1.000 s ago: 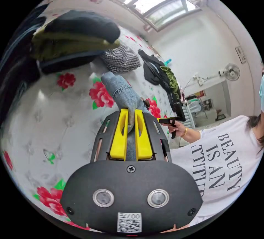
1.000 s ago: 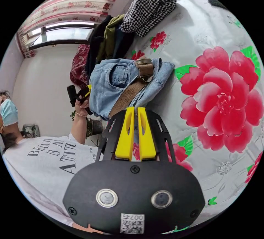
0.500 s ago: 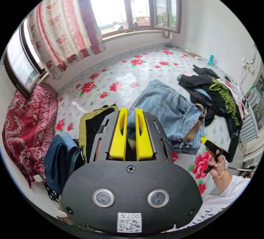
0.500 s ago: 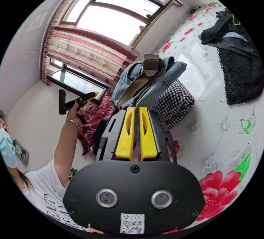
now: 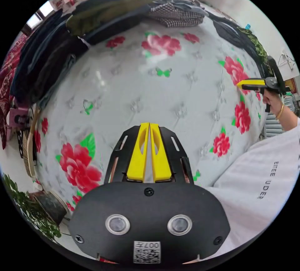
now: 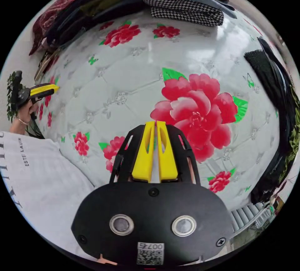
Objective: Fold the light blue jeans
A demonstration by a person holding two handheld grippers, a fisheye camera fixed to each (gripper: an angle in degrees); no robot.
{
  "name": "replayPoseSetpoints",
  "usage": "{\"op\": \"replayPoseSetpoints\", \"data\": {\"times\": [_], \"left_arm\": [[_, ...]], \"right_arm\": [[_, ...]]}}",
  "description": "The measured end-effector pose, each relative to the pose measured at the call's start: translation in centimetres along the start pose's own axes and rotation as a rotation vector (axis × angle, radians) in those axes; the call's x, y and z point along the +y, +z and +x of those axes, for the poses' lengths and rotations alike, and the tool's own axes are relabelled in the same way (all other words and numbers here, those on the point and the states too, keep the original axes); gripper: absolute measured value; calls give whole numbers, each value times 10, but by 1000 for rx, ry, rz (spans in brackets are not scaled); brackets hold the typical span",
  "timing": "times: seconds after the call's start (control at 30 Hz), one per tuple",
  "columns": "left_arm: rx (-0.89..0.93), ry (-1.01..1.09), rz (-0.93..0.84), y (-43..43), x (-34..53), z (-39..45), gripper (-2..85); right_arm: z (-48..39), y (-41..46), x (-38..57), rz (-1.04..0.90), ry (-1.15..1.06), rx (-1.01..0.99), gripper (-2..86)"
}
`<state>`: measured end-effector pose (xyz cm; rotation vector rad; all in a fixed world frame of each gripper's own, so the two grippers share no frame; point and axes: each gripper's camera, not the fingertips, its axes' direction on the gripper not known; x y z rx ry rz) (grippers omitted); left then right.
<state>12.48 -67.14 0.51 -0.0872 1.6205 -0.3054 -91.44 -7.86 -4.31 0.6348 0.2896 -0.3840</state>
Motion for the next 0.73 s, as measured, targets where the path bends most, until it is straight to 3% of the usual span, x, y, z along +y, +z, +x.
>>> {"op": "replayPoseSetpoints", "data": {"times": [0.13, 0.37, 0.73], "left_arm": [[46, 40, -197, 22, 59, 52, -10], [99, 165, -255, 24, 57, 115, -10], [16, 164, -250, 9, 43, 156, -10]], "right_arm": [[-54, 19, 51, -194, -110, 225, -2], [-121, 39, 74, -43, 31, 486, -2], [-99, 19, 94, 107, 108, 208, 2]]}}
